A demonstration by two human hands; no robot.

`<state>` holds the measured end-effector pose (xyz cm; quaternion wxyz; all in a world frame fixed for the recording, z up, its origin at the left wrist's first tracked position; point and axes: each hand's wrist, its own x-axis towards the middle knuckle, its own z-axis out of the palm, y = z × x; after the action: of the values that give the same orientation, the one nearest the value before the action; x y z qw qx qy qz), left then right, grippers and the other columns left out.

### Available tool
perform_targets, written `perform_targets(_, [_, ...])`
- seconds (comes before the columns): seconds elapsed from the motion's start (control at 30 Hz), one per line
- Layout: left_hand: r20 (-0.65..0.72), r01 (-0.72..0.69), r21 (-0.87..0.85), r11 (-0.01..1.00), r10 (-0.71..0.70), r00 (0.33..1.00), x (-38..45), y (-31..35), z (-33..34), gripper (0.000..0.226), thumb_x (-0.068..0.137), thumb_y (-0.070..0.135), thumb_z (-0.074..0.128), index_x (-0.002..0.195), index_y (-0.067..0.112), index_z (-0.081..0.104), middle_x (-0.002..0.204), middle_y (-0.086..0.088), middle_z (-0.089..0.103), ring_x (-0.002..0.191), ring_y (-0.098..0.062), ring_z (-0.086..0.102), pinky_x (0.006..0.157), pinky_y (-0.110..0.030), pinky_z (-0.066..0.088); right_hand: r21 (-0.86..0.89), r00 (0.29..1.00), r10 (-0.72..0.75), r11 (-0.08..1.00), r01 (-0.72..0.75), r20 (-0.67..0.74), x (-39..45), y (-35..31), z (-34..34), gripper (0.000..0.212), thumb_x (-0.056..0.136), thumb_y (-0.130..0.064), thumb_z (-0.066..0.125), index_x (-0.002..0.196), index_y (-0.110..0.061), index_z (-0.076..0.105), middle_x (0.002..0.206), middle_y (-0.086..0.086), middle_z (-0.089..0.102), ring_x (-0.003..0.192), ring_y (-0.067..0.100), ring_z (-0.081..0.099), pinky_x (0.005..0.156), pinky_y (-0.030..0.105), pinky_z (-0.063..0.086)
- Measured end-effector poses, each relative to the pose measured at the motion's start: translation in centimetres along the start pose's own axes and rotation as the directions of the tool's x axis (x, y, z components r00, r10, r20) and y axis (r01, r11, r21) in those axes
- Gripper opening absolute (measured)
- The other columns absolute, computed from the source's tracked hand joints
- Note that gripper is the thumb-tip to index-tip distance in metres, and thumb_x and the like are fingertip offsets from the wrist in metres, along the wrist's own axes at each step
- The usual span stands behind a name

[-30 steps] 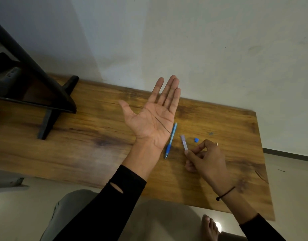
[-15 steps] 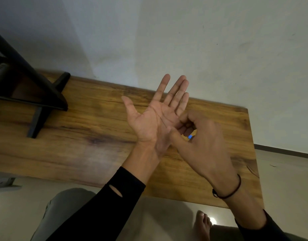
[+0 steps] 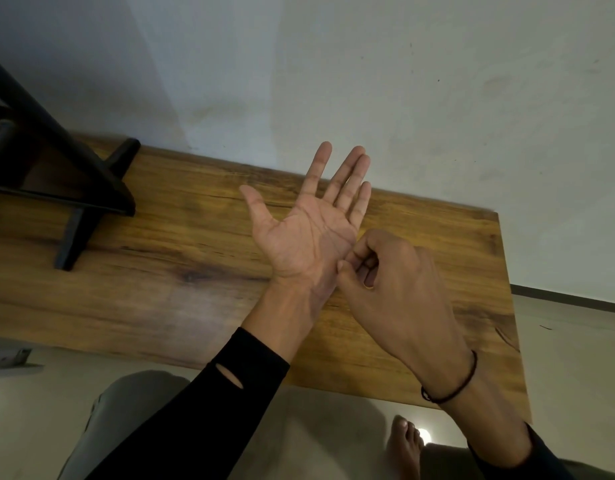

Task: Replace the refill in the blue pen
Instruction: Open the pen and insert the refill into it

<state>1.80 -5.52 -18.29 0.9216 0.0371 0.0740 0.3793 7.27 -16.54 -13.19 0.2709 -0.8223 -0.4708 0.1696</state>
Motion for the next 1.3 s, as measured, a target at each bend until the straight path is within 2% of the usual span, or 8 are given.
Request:
perform_targets(0.23, [-0.259, 0.089, 0.4, 0.912, 0.02, 0.966, 0.6, 1.6, 0.2, 0.083, 0.103, 0.077, 0.032, 0.143, 0.012, 0.064, 0.138, -0.019, 0.074, 0.131, -0.029, 0.068, 0.114, -0.046, 0.05, 0.212, 0.998, -0.044, 0.976, 0.051, -0.04, 1.1, 2.3, -0.7, 0.011, 0.092, -0.016, 0.077, 0.082, -0.019, 0.071, 0.076, -0.007, 0.071, 0.074, 0.011, 0.066, 0.066, 0.023, 0.054])
perform_targets(0.37, [-0.278, 0.302, 0.952, -0.053, 0.265, 0.923, 0.8, 2.4, -1.0, 0.037, 0.099, 0.064, 0.06, 0.1, 0.03, 0.073, 0.088, 0.007, 0.079, 0.081, -0.011, 0.074, 0.071, -0.031, 0.054, 0.464, 0.995, 0.075, 0.885, -0.034, -0.071, 2.3, 5.1, -1.6, 0.013, 0.094, -0.011, 0.079, 0.082, -0.015, 0.075, 0.077, -0.004, 0.073, 0.071, 0.013, 0.064, 0.07, 0.034, 0.057])
perform_targets(0.43, [-0.176, 0.307, 0.793, -0.526, 0.285, 0.942, 0.5, 1.8, -2.7, 0.032, 0.093, 0.066, 0.067, 0.093, 0.034, 0.065, 0.08, 0.015, 0.067, 0.073, -0.002, 0.064, 0.059, -0.027, 0.043, 0.581, 0.99, 0.121, 0.812, -0.059, -0.068, 2.5, 6.1, -1.5, 0.01, 0.093, -0.008, 0.08, 0.083, -0.009, 0.077, 0.076, -0.003, 0.073, 0.066, 0.009, 0.06, 0.065, 0.036, 0.055])
perform_targets(0.53, [-0.09, 0.265, 0.519, -0.813, 0.257, 0.962, 0.3, 0.8, -5.1, 0.04, 0.091, 0.065, 0.071, 0.103, 0.028, 0.063, 0.082, 0.015, 0.059, 0.074, -0.009, 0.057, 0.062, -0.03, 0.037, 0.701, 0.985, 0.169, 0.707, -0.091, -0.043, 2.8, 6.8, -1.1, 0.008, 0.092, -0.006, 0.081, 0.087, -0.001, 0.077, 0.074, -0.001, 0.072, 0.065, 0.01, 0.059, 0.057, 0.028, 0.054])
perform_targets(0.73, [-0.07, 0.225, 0.511, -0.83, 0.22, 0.973, 0.9, -0.3, -6.2, 0.027, 0.094, 0.046, 0.076, 0.109, 0.024, 0.071, 0.103, 0.004, 0.075, 0.091, -0.018, 0.068, 0.071, -0.032, 0.042, 0.814, 0.968, 0.251, 0.559, -0.159, 0.017, 3.2, 7.7, -0.9, 0.004, 0.091, -0.005, 0.08, 0.089, -0.002, 0.076, 0.074, -0.003, 0.069, 0.072, 0.013, 0.058, 0.06, 0.031, 0.049])
perform_targets(0.9, [-0.036, 0.133, 0.804, -0.58, 0.177, 0.984, 0.6, -0.5, -4.8, 0.006, 0.09, 0.032, 0.082, 0.093, 0.03, 0.077, 0.074, 0.019, 0.071, 0.069, -0.002, 0.071, 0.063, -0.02, 0.059, 0.913, 0.943, 0.317, 0.349, -0.214, 0.099, 3.3, 8.1, -0.9, 0.004, 0.093, -0.006, 0.076, 0.089, -0.008, 0.077, 0.083, 0.0, 0.07, 0.078, 0.012, 0.063, 0.073, 0.033, 0.055])
perform_targets(1.17, [0.278, -0.251, 0.941, -0.227, 0.096, 0.956, -1.0, -0.7, -3.0, 0.015, 0.099, 0.023, 0.074, 0.105, 0.034, 0.067, 0.095, 0.017, 0.081, 0.096, 0.002, 0.078, 0.063, -0.01, 0.058, 0.96, 0.969, 0.238, 0.281, -0.009, -0.061, 3.6, 7.4, -1.8, 0.015, 0.082, -0.012, 0.079, 0.093, -0.001, 0.074, 0.09, 0.009, 0.076, 0.101, 0.034, 0.069, 0.093, 0.049, 0.061])
perform_targets(1.3, [0.328, -0.303, 0.927, -0.223, 0.083, 0.941, -1.1, -0.8, -2.7, 0.015, 0.102, 0.027, 0.067, 0.109, 0.039, 0.061, 0.102, 0.02, 0.074, 0.1, -0.003, 0.075, 0.072, -0.016, 0.062, 0.867, 0.971, 0.161, 0.492, 0.076, -0.176, 3.3, 6.9, -2.0, 0.009, 0.089, -0.001, 0.077, 0.094, 0.005, 0.074, 0.093, 0.025, 0.076, 0.097, 0.046, 0.077, 0.087, 0.058, 0.065])
